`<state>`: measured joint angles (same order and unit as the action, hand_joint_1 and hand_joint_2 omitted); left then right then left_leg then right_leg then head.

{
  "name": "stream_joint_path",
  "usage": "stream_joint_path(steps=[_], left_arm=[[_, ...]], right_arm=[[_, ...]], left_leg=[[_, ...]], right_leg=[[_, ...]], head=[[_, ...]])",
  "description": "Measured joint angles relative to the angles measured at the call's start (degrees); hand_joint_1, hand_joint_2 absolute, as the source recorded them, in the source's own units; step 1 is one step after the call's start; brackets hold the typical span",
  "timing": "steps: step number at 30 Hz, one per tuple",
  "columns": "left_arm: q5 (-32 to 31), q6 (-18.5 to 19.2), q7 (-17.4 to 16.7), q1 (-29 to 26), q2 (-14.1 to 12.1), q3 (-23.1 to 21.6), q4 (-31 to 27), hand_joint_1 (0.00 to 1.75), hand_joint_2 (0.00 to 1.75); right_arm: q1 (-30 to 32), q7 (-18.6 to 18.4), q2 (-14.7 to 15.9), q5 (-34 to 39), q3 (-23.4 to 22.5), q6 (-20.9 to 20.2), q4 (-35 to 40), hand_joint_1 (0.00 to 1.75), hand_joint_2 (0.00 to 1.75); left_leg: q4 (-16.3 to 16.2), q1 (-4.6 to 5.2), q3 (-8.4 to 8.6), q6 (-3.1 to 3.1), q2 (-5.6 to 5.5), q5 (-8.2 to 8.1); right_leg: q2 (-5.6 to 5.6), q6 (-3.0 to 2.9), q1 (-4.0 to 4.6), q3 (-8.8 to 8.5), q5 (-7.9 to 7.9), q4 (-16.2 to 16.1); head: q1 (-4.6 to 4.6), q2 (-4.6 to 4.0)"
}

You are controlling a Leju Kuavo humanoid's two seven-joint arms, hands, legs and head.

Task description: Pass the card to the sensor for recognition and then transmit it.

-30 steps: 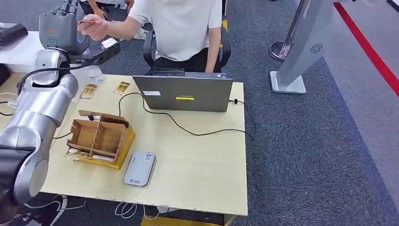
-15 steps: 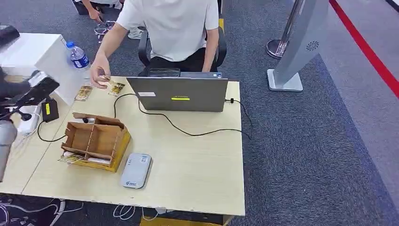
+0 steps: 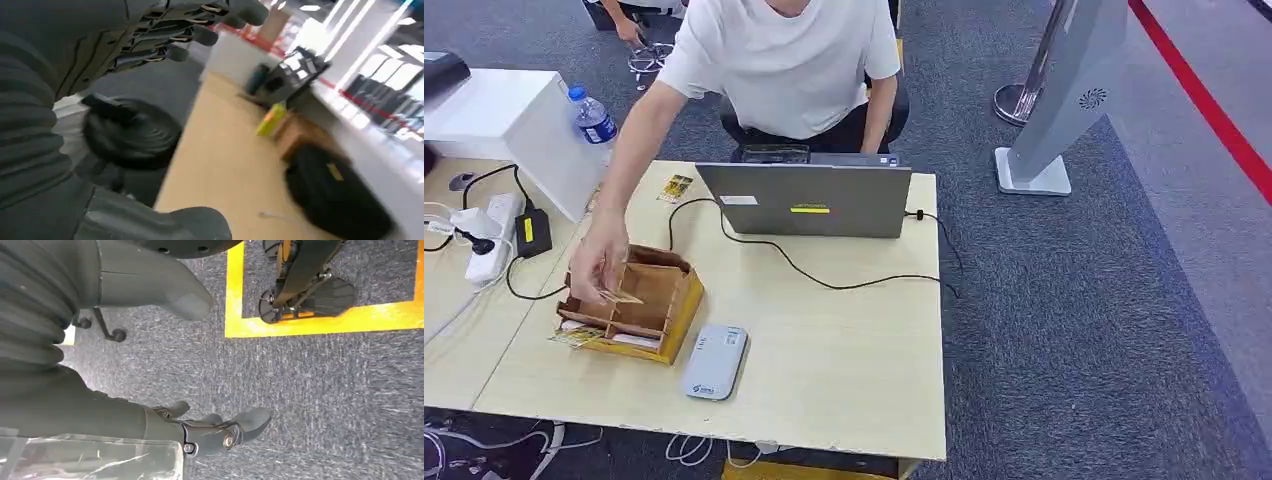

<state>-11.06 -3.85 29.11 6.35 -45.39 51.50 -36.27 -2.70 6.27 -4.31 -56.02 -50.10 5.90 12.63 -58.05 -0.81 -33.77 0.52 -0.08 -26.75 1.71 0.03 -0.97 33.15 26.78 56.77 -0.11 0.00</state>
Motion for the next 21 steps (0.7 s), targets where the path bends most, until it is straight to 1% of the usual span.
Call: stream_joint_path(steps=[1, 2, 3, 4, 5, 6, 7, 8, 9, 11, 12, 13, 14, 16, 17, 19, 20, 21], left_arm=[[0.4, -0.6, -1.0, -0.7, 1.3, 1.8, 3.2, 0.00, 1.75], [0.0, -2.1, -2.1, -1.2, 2.6, 3.0, 5.4, 0.00, 1.75], [-0.7, -4.0, -4.2, -1.8, 4.1, 4.1, 7.7, 0.00, 1.75], [-1.3, -5.6, -7.4, -2.4, 5.7, 4.9, 9.8, 0.00, 1.75], [-1.6, -6.5, -9.5, -2.6, 7.7, 5.5, 11.6, 0.00, 1.75], [-1.7, -6.8, -10.3, -2.9, 9.8, 5.9, 13.0, 0.00, 1.75], [-1.3, -6.6, -11.6, -3.1, 12.2, 6.7, 14.9, 0.00, 1.75], [-1.1, -6.1, -13.0, -3.2, 14.1, 7.3, 16.2, 0.00, 1.75], [-1.0, -5.8, -14.7, -3.5, 16.5, 8.1, 17.5, 0.00, 1.75], [-1.6, -5.5, -17.5, -3.6, 20.4, 8.6, 19.1, 0.00, 1.75], [-3.0, -5.4, -18.8, -3.7, 22.4, 8.6, 19.8, 0.00, 1.75], [-6.7, -5.9, -20.5, -3.7, 24.6, 8.5, 20.4, 0.00, 1.75], [-11.4, -6.7, -22.1, -3.8, 26.2, 7.7, 20.9, 0.00, 1.75], [-16.8, -6.6, -23.3, -4.0, 28.7, 5.4, 21.7, 0.00, 1.75], [-18.8, -5.0, -23.2, -4.0, 30.2, 3.8, 22.0, 0.00, 1.75], [-19.4, -1.8, -21.8, -4.0, 33.0, 1.2, 22.3, 0.00, 1.75], [-19.7, -0.4, -21.2, -4.0, 34.6, 0.4, 22.6, 0.00, 1.75], [-19.8, 0.6, -21.1, -4.0, 35.6, -0.2, 22.8, 0.00, 1.75]], right_arm=[[0.0, 0.3, 0.1, -0.3, -0.2, -0.1, 0.0, 0.00, 1.75], [0.0, 0.3, 0.2, -0.5, -0.2, -0.1, 0.0, 0.00, 1.75], [0.0, 0.3, 0.3, -1.1, -0.2, -0.1, 0.0, 0.00, 1.75], [0.0, 0.0, 0.3, -1.8, -0.2, -0.1, 0.0, 0.00, 1.75], [0.0, -0.3, 0.4, -2.3, -0.2, -0.1, 0.0, 0.00, 1.75], [0.0, -0.3, 0.5, -2.4, -0.2, -0.1, -0.1, 0.00, 1.75], [0.0, -0.3, 0.6, -2.7, -0.2, -0.1, -0.1, 0.00, 1.75], [-0.1, -0.3, 0.7, -2.9, -0.2, -0.2, -0.1, 0.00, 1.75], [-0.2, -0.3, 0.7, -3.3, -0.2, -0.2, -0.1, 0.00, 1.75], [-0.3, -0.4, 0.7, -3.7, -0.1, -0.2, -0.2, 0.00, 1.75], [-0.4, -0.6, 0.8, -4.0, -0.1, -0.2, -0.2, 0.00, 1.75], [-0.5, -0.7, 0.9, -4.3, 0.0, -0.3, -0.2, 0.00, 1.75], [-0.6, -0.7, 0.9, -4.5, 0.1, -0.3, -0.2, 0.00, 1.75], [-0.8, -0.8, 0.9, -4.7, 0.2, -0.3, -0.2, 0.00, 1.75], [-0.8, -0.8, 0.9, -5.3, 0.3, -0.3, -0.2, 0.00, 1.75], [-0.9, -1.3, 0.9, -6.4, 0.7, -0.2, -0.2, 0.00, 1.75], [-0.9, -1.4, 0.9, -7.4, 1.2, 0.1, -0.2, 0.00, 0.00], [-1.0, -1.5, 0.9, -8.2, 1.7, 0.2, -0.2, 0.00, 0.00]], left_leg=[[0.0, 0.02, 0.00, -0.01, -0.16, -0.01], [0.0, 0.10, 0.04, -0.02, -0.29, -0.01], [0.0, 0.15, 0.06, -0.07, -0.31, -0.04], [0.0, 0.17, 0.10, -0.08, -0.33, -0.04], [0.0, 0.16, 0.09, -0.09, -0.42, -0.04], [-0.1, 0.14, 0.06, -0.17, -0.54, -0.08], [-0.1, 0.28, 0.12, -0.19, -0.61, -0.08], [-0.1, 0.32, 0.16, -0.24, -0.63, -0.11], [-0.1, 0.28, 0.18, -0.26, -0.63, -0.12], [-0.2, 0.22, 0.18, -0.36, -0.65, -0.18], [-0.2, 0.25, 0.19, -0.37, -0.68, -0.17], [-0.2, 0.28, 0.20, -0.42, -0.70, -0.18], [-0.2, 0.29, 0.20, -0.44, -0.70, -0.19], [-0.3, 0.28, 0.20, -0.46, -0.68, -0.20], [-0.3, 0.29, 0.19, -0.46, -0.70, -0.20], [-0.3, 0.30, 0.20, -0.47, -0.71, -0.20], [-0.3, 0.30, 0.20, -0.48, -0.70, -0.21], [-0.3, 0.28, 0.21, -0.48, -0.68, -0.22]], right_leg=[[-0.15, 0.03, -0.02, -0.06, 0.03, 0.0], [-0.28, 0.03, -0.10, -0.13, 0.04, 0.0], [-0.31, 0.12, -0.14, -0.17, 0.10, 0.0], [-0.34, 0.12, -0.18, -0.22, 0.10, 0.0], [-0.39, 0.14, -0.19, -0.24, 0.11, -0.1], [-0.49, 0.19, -0.18, -0.33, 0.13, -0.1], [-0.58, 0.27, -0.32, -0.38, 0.18, -0.1], [-0.58, 0.34, -0.34, -0.43, 0.21, -0.1], [-0.59, 0.34, -0.34, -0.49, 0.21, -0.1], [-0.62, 0.38, -0.31, -0.58, 0.19, -0.2], [-0.64, 0.40, -0.31, -0.60, 0.19, -0.2], [-0.67, 0.42, -0.32, -0.60, 0.18, -0.2], [-0.67, 0.44, -0.32, -0.61, 0.17, -0.2], [-0.65, 0.53, -0.32, -0.61, 0.11, -0.2], [-0.66, 0.54, -0.32, -0.61, 0.11, -0.2], [-0.67, 0.55, -0.33, -0.62, 0.11, -0.2], [-0.67, 0.55, -0.32, -0.62, 0.11, -0.2], [-0.65, 0.56, -0.31, -0.62, 0.10, -0.2]], head=[[-0.04, 0.00], [0.07, 0.00], [0.04, 0.00], [0.04, 0.00], [-0.02, 0.00], [-0.02, 0.00], [0.24, 0.00], [0.02, 0.00], [0.00, 0.00], [0.22, 0.00], [0.28, 0.00], [0.30, 0.00], [0.26, 0.00], [0.28, 0.00], [0.24, 0.00], [0.28, 0.00], [0.24, 0.00], [0.24, 0.00]])
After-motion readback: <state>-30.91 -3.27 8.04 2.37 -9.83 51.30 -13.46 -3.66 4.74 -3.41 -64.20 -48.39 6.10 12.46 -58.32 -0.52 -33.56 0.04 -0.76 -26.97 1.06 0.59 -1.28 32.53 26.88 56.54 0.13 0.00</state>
